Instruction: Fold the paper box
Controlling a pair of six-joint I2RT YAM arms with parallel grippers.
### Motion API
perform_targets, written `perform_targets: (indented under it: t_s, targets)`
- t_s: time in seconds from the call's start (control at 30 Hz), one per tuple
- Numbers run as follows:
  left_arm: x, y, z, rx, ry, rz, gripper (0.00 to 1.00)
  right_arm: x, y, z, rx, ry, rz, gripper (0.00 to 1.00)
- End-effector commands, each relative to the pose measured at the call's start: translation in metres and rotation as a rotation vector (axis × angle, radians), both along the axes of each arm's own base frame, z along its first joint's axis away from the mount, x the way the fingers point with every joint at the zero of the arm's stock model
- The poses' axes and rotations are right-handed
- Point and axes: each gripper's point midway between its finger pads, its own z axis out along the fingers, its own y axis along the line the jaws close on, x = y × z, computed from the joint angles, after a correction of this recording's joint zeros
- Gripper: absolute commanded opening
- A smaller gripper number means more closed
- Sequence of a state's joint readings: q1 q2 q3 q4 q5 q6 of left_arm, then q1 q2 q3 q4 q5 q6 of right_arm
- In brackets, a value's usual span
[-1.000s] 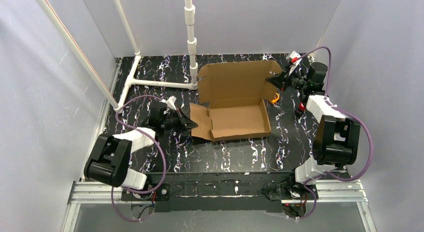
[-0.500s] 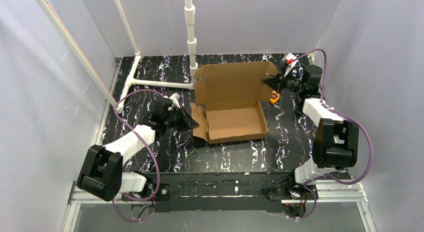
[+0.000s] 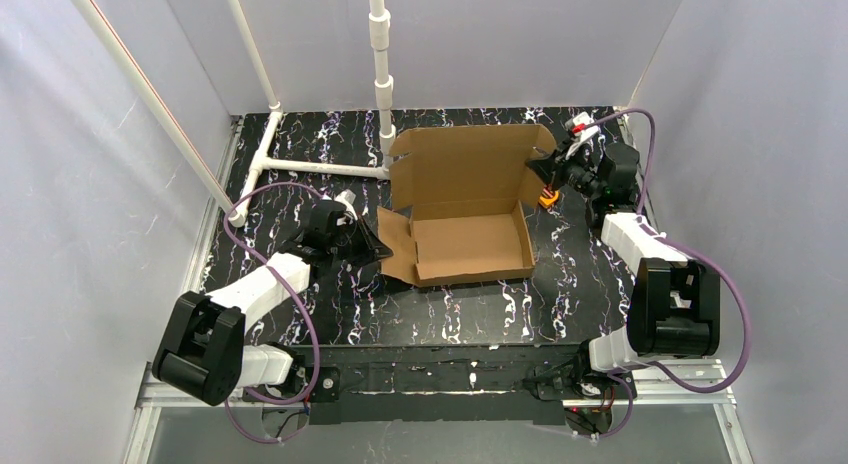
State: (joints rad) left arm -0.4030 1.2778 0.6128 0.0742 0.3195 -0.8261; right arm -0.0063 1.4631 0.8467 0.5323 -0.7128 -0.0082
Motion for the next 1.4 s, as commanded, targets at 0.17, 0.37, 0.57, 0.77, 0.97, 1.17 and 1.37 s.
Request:
perform_targets:
  t_s: [0.17,0.37,0.57,0.77,0.97,1.17,1.37]
  targets:
    - [0.003,-0.002,0.012,0.068,-0.123,-0.091,0.0,-0.018,0.019,-0.032,0.038,0.162,-0.002,0.01]
    - [0.002,0.002,0.016,0.128,-0.18,-0.061,0.0,-0.022,0.038,-0.034,0.072,0.199,-0.016,0.01]
    - [0.003,0.006,0.021,0.169,-0.254,-0.026,0.0,-0.021,0.037,-0.041,0.081,0.229,-0.053,0.01]
    - [0.009,0.0,0.028,0.187,-0.279,-0.057,0.0,-0.028,0.048,-0.047,0.074,0.244,-0.016,0.01]
    - [0.012,-0.011,0.035,0.217,-0.289,-0.097,0.0,-0.026,0.049,-0.052,0.066,0.256,-0.042,0.01]
    - [0.014,-0.002,0.024,0.246,-0.254,-0.002,0.0,-0.02,0.035,-0.062,0.082,0.301,-0.166,0.01]
    - [0.011,0.007,0.014,0.248,-0.248,0.05,0.0,-0.019,0.033,-0.066,0.104,0.326,-0.19,0.01]
